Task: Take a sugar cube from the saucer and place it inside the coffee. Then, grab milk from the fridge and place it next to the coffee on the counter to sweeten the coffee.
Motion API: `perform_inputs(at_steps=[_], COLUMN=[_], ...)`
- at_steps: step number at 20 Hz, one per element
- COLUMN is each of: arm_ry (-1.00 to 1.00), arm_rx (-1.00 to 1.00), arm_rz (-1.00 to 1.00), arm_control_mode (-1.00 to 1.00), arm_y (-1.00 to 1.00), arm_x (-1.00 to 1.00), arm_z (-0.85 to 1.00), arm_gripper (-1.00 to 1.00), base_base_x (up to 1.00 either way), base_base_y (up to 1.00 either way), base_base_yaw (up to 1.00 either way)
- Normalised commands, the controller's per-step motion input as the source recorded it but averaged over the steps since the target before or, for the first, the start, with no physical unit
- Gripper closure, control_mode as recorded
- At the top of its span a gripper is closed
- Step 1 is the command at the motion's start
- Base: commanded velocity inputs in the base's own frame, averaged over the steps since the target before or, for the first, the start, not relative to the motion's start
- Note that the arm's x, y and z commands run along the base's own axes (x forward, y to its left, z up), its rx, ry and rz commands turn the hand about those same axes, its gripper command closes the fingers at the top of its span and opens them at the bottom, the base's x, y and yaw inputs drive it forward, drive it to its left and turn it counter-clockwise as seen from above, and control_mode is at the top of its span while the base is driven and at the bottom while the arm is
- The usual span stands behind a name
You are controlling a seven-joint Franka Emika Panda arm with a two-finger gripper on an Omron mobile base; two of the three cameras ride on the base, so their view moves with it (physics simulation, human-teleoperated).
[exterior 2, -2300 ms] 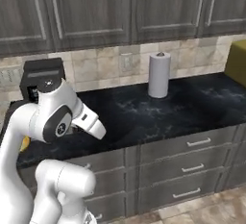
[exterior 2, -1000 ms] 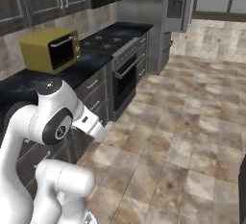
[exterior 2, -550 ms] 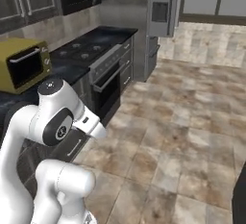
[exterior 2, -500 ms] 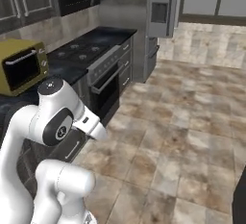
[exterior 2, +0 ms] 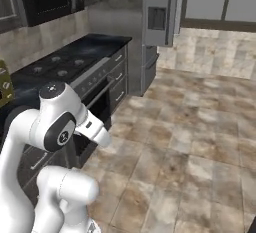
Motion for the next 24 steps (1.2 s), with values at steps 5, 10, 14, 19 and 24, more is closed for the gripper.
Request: perform_inputs(at_steps=[5, 10, 14, 19, 24], arm_ry=[0.0, 0.0, 0.0, 0.0, 0.0], arm_rx=[0.0, 0.0, 0.0, 0.0, 0.0], arm_rz=[0.0, 0.0, 0.0, 0.0, 0.0], arm_control_mode=[1.0, 1.0, 1.0, 1.0, 1.0], arm_y=[0.0, 0.0, 0.0, 0.0, 0.0], arm_x=[0.0, 0.0, 0.0, 0.0, 0.0], arm_z=[0.0, 0.0, 0.0, 0.0, 0.0], arm_gripper=[-1.0, -1.0, -1.0, -1.0, -1.0], base_base_x=[1.0, 1.0, 1.0, 1.0, 1.0], base_base_y=[-0.78, -0.76, -0.61, -0.51, -0.49], base_base_yaw=[0.0, 0.0, 0.0, 0.0, 0.0])
